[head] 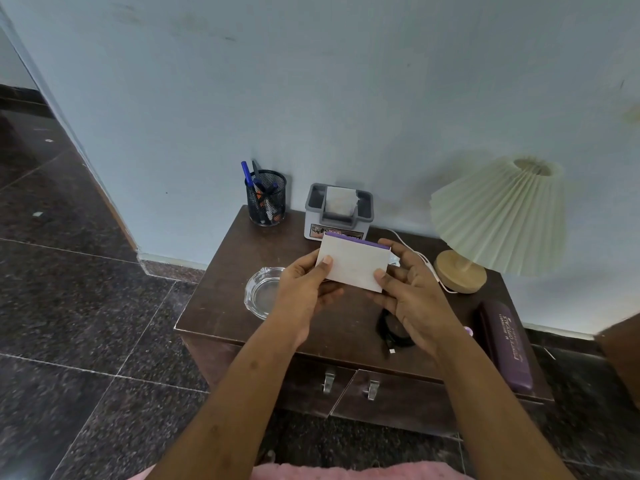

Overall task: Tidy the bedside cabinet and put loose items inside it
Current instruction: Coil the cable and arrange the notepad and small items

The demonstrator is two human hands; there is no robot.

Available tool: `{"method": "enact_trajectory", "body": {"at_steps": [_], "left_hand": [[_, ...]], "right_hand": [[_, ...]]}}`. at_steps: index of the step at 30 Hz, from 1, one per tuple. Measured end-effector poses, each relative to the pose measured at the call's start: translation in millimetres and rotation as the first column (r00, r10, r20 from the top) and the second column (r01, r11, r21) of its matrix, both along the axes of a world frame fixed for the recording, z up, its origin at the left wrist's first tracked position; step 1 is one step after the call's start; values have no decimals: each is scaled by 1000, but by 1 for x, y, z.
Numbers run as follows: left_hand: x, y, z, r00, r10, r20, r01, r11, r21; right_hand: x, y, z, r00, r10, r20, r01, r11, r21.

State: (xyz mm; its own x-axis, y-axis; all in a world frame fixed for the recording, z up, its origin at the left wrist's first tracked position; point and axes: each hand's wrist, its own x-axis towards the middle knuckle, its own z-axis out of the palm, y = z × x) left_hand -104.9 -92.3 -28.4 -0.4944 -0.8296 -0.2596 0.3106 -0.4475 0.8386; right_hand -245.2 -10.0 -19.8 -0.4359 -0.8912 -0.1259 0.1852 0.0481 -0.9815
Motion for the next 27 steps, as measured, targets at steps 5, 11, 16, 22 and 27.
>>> {"method": "enact_trajectory", "body": {"at_steps": [5, 11, 16, 22, 27], "left_hand": [[2, -4, 0, 999, 32, 22, -32, 999, 34], [1, -4, -6, 991, -68, 117, 56, 993, 106], [1, -6, -14, 977, -64, 206, 38, 991, 125], [-1, -2, -22, 968, -66, 242, 26, 986, 162], [-2, -3, -19, 959, -68, 275, 32, 991, 133]], "right_hand": [[-3, 0, -3, 998, -18, 53, 17, 1000, 12], [-11, 4, -13, 991, 84, 102, -96, 988, 123], [-12, 0, -22, 996, 89, -9, -84, 971, 222], [-7, -8, -28, 1000, 8, 28, -16, 956, 294], [-9, -8, -26, 995, -99, -3, 94, 943, 318]]}}
